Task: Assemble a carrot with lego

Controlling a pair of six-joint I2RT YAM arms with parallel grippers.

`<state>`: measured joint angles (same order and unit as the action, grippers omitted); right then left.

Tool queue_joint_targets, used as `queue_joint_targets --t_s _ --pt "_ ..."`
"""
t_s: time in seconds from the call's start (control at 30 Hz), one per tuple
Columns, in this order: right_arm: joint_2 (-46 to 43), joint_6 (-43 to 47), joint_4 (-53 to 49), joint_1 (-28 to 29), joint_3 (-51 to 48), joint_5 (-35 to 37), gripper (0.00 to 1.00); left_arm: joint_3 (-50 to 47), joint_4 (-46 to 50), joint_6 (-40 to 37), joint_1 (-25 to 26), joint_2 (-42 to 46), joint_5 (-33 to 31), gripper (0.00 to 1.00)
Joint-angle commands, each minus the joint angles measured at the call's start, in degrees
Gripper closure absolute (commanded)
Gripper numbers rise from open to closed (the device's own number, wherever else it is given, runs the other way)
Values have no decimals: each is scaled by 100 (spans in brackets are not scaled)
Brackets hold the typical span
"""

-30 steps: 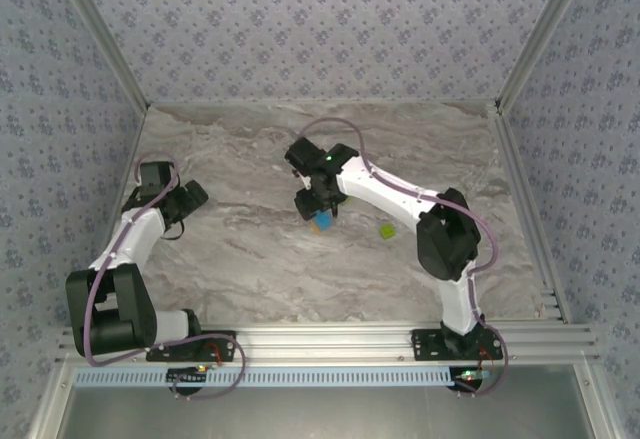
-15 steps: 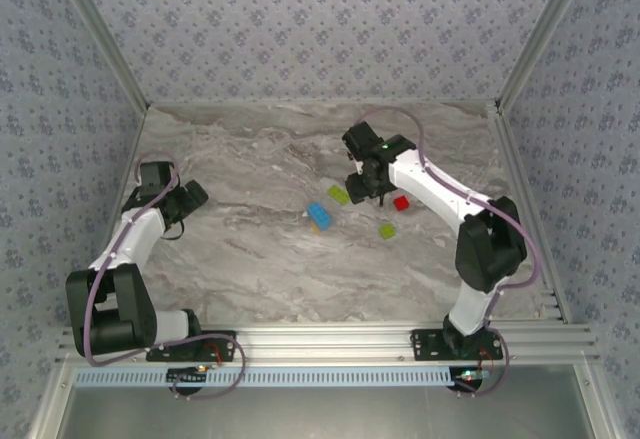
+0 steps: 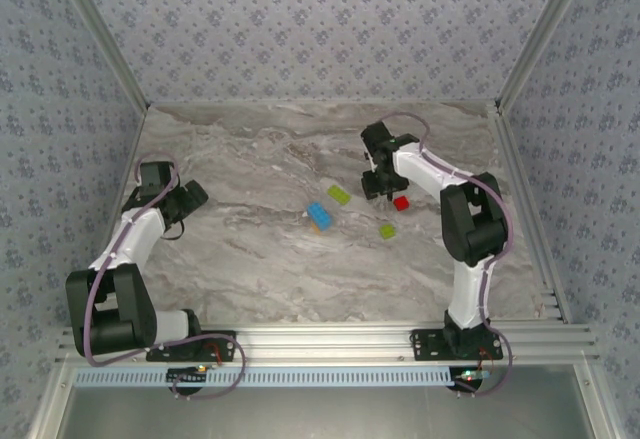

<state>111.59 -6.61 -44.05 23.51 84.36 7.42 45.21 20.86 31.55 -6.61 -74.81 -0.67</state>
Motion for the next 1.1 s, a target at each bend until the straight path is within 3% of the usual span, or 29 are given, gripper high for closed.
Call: queue_joint_targets --t_s 0.0,0.43,1.07 --pt "57 49 64 -80 -107 -120 42 254 36 -79 51 -49 30 10" --pt "-642 7 431 -520 -1245 -113 43 230 -12 -71 48 -126 58 10" --pt "-1095 387 403 -789 -1189 -209 42 216 21 -79 57 -60 40 10"
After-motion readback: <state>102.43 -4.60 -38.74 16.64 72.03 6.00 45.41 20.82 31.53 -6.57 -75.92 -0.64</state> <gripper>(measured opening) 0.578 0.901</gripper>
